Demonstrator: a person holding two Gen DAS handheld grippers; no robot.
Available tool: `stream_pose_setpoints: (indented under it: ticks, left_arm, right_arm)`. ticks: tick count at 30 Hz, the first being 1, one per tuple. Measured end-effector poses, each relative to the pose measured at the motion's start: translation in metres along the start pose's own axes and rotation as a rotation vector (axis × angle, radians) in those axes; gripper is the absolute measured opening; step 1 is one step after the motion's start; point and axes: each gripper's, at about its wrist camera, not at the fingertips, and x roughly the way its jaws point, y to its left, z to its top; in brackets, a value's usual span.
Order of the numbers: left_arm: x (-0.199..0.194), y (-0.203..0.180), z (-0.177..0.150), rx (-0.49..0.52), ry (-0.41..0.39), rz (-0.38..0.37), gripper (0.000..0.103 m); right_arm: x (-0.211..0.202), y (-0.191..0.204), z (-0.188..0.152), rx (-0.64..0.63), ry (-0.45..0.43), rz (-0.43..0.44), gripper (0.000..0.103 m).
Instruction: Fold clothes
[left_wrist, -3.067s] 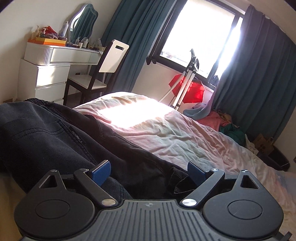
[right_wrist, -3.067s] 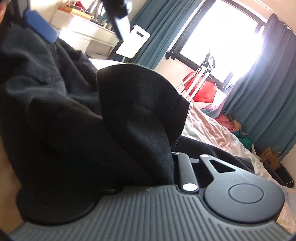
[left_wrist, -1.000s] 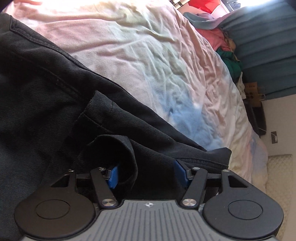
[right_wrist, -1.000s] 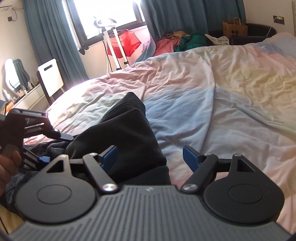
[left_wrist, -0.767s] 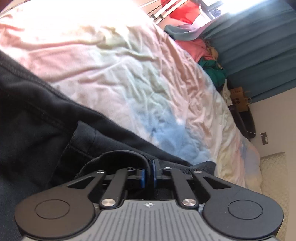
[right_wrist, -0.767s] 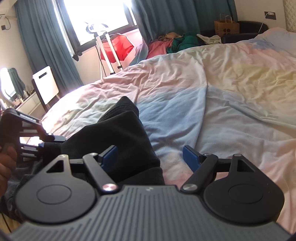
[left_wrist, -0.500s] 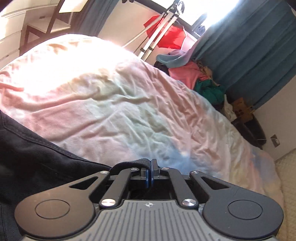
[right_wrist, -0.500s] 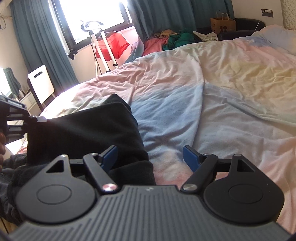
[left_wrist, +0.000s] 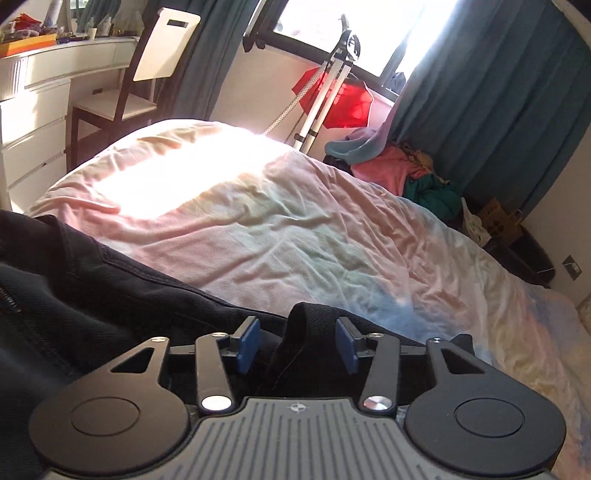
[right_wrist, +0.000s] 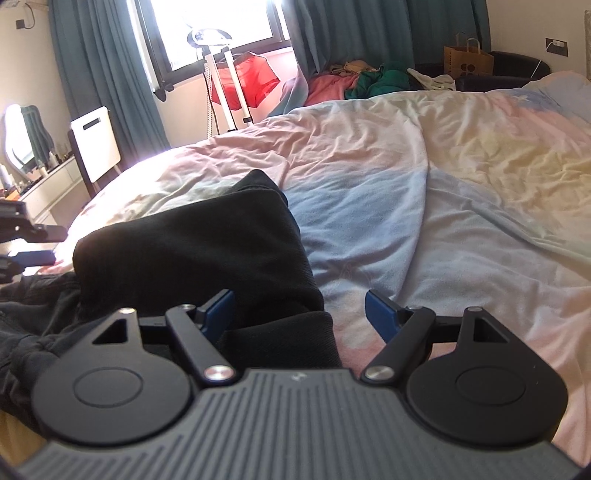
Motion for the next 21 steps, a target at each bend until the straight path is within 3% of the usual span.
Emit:
stream_pose_setpoints:
  ticks: [4,6,10,12,18,19,21]
  left_arm:
    - [-0.032,0.025,-0.024,0.031,0.025,0.012,0.077]
    - [-0.035,0.040,-0.039,0.013,0.062,0.018,0.077]
    - [-0.034,0.073,-0.060,-0.113,0.110,-0.109,0.062]
    - [-0.036,0.081,-0.065,-0.151,0.110,-0.163,0.062]
    - [-0.042,0.062,-0.075,0.018,0.105,-0.111,0.059]
    - [-0.041,0.056,-0.079,0.056,0.107,-0.086,0.054]
    - [-0.039,0.044,-0.087,0.159,0.117,-0.009,0.054]
  right_arm:
    - [-0.008,0.007,-0.002,-0.034,-0.013,0.003,0.079]
    - [-0.012,0.014,-0.003,-0.058,-0.023,0.013,0.079]
    - [-0.020,0.033,-0.009,-0.135,-0.048,0.066,0.079]
    - [-0.021,0.044,-0.013,-0.170,-0.061,0.113,0.079]
    - [-0.015,0.074,-0.025,-0.258,-0.032,0.199,0.079]
    - [-0.011,0.076,-0.028,-0.269,-0.015,0.200,0.079]
    - [-0.003,0.080,-0.035,-0.288,0.018,0.188,0.079]
